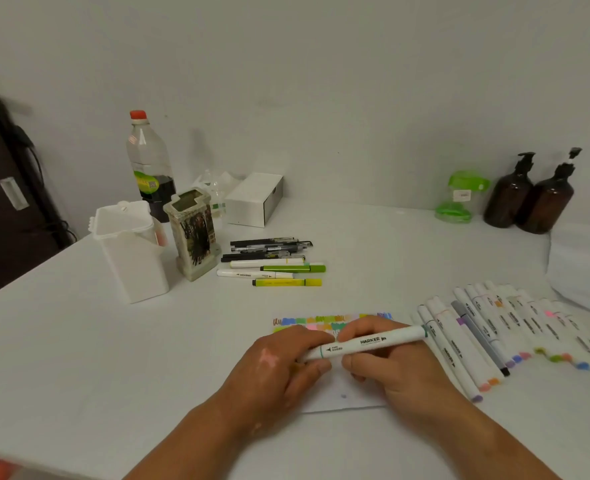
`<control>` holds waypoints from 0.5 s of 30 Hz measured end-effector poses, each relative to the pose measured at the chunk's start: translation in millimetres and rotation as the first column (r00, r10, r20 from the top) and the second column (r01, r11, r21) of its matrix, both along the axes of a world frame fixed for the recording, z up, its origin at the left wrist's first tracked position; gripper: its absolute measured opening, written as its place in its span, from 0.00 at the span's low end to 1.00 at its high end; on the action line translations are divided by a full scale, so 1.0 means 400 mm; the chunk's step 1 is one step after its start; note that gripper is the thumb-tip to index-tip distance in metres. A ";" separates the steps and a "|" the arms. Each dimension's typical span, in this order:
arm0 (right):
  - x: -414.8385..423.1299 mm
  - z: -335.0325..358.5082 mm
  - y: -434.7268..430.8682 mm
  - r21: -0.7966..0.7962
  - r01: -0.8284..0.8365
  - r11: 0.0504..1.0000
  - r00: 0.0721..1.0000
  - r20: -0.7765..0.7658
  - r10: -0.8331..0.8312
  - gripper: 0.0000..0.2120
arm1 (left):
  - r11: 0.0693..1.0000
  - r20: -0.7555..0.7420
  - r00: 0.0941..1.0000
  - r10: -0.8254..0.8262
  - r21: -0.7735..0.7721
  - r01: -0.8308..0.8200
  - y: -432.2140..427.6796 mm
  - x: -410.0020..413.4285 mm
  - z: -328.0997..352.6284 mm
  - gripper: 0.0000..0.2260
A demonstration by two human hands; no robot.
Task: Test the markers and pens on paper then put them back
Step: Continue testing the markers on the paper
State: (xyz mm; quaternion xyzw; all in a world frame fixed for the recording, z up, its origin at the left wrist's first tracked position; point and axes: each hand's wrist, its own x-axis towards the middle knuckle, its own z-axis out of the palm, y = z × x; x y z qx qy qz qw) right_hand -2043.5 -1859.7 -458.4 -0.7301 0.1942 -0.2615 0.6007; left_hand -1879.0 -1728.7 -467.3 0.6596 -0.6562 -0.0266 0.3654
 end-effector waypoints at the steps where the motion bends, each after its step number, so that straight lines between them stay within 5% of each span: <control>1: -0.002 0.000 0.002 -0.020 -0.010 1.000 1.000 -0.001 0.010 0.11 | 1.000 0.015 1.000 -0.002 -0.011 0.003 -0.002 -0.002 -0.002 0.12; 15: 0.004 0.006 0.024 0.032 0.000 0.999 1.000 0.016 0.000 0.12 | 0.999 0.019 1.000 -0.015 0.044 0.014 -0.011 -0.010 -0.020 0.16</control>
